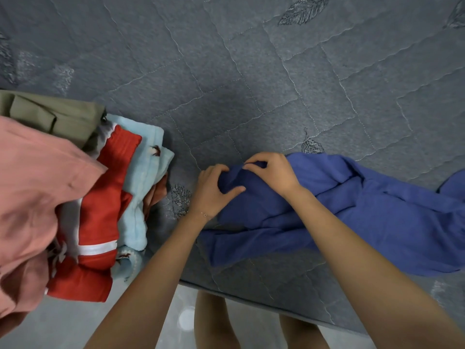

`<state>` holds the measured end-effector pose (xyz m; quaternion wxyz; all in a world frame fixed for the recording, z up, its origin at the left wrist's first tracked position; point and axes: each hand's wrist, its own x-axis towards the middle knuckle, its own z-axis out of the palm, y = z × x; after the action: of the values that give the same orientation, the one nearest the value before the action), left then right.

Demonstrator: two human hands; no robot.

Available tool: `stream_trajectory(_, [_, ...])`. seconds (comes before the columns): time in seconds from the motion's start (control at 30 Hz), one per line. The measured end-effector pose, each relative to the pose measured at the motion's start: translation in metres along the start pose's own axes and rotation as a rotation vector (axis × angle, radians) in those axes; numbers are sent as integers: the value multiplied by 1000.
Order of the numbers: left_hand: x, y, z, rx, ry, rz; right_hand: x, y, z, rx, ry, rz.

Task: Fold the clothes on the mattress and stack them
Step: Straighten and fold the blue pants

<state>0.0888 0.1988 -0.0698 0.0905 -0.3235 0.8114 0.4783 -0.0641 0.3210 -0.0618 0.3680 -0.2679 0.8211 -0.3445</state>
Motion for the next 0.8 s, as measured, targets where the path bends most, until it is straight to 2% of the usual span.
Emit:
stream_trajectory(0.1, [2, 3, 1, 161, 51, 47, 10, -6, -6, 26, 8, 38])
stream_trajectory(0.27, [19, 12, -21, -62, 325, -147, 27, -13, -16, 15, 94, 56])
stream_trajectory(0.4, [50, 28, -40, -183, 360, -182, 39, -18, -16, -30, 141, 70])
stream_trajectory(0.53, [74, 30, -58, -61, 373, -194, 45, -16, -16, -93, 220, 111])
stream_trajectory(0.6, [80, 32, -62, -10, 396, -164, 46, -14, -15, -143, 228, 109])
stream_trajectory(0.7, [83, 37, -62, -55, 413, -8, 41, -14, -13, -191, 280, 92])
stream_trajectory(0.8, [77, 39, -59, -38, 360, 60, 24, -11, -13, -205, 321, 37])
